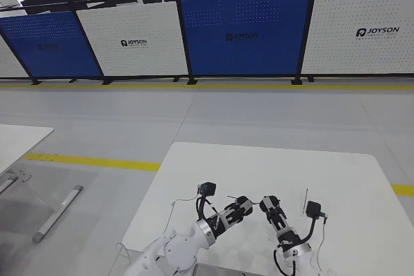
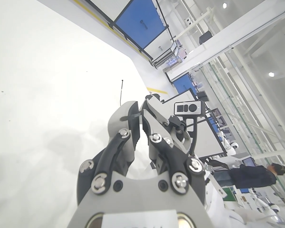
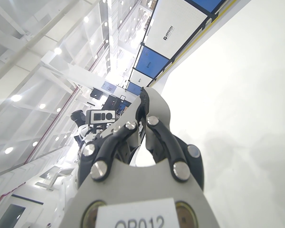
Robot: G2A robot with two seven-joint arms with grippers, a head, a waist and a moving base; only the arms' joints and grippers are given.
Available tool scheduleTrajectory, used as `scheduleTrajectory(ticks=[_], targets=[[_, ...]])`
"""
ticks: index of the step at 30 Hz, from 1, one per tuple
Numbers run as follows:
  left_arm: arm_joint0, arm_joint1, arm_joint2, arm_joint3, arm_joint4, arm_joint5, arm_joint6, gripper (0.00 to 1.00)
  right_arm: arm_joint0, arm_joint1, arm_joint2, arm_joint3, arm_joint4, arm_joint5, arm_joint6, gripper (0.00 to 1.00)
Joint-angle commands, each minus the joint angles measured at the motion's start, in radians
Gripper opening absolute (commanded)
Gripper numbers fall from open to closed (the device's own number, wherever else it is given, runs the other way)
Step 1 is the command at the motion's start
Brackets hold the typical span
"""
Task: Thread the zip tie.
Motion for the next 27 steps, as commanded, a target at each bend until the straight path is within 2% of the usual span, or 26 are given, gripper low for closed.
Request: scheduleTrajectory(ticks=[1,8,13,14,15,16,17,23,27], targets=[[0.0,0.0,0.001,0.001,0.001,-0.001,-0.002,0.0,0.0,0.0,-0.001,0.001,-0.002,-0.002,0.001,0.0],[0.001,0.001,0.006,-0.005,0.0,-0.022,-0.015,0.0,-0.003,0.001,-0.001,-0.001,-0.006,-0.008,0.0,0.0],[0.004,0.002,0.004,-0.007,0.009,-0.02,-0.012,0.02,-0.007,0.001,0.0,-0.004,-0.007,-0.008,-0.004,0.0],[0.004,0.002,0.005,-0.007,0.011,-0.018,-0.011,0.2,-0.007,0.001,0.001,-0.005,-0.007,-0.008,-0.005,0.0],[0.004,0.002,0.005,-0.008,0.012,-0.017,-0.01,0.29,-0.008,0.001,0.002,-0.005,-0.008,-0.006,-0.007,0.0],[0.005,0.002,0.005,-0.008,0.012,-0.016,-0.008,0.31,-0.009,0.002,0.003,-0.005,-0.009,-0.003,-0.009,0.0],[0.005,0.002,0.005,-0.008,0.012,-0.015,-0.006,0.39,-0.009,0.002,0.003,-0.005,-0.009,-0.001,-0.01,0.0],[0.005,0.002,0.003,-0.008,0.006,-0.009,0.007,0.4,-0.011,0.002,0.004,-0.007,-0.014,0.005,-0.017,0.0],[0.007,0.002,-0.005,-0.006,-0.001,-0.006,0.016,0.36,-0.015,0.002,0.008,-0.009,-0.014,0.003,-0.018,0.0]])
